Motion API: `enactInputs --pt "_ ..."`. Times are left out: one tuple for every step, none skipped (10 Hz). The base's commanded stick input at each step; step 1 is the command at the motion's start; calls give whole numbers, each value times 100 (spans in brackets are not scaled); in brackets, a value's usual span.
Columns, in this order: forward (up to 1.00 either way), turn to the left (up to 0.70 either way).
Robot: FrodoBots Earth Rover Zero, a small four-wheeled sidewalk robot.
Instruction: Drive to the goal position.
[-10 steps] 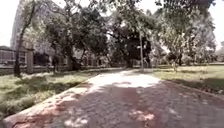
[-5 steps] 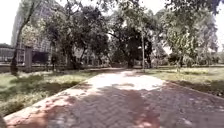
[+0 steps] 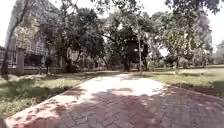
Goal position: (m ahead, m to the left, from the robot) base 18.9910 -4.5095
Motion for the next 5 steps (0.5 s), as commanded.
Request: enactInputs --pt "70 0" --pt "70 0" --pt "70 0" --pt "70 0" --pt "70 0"
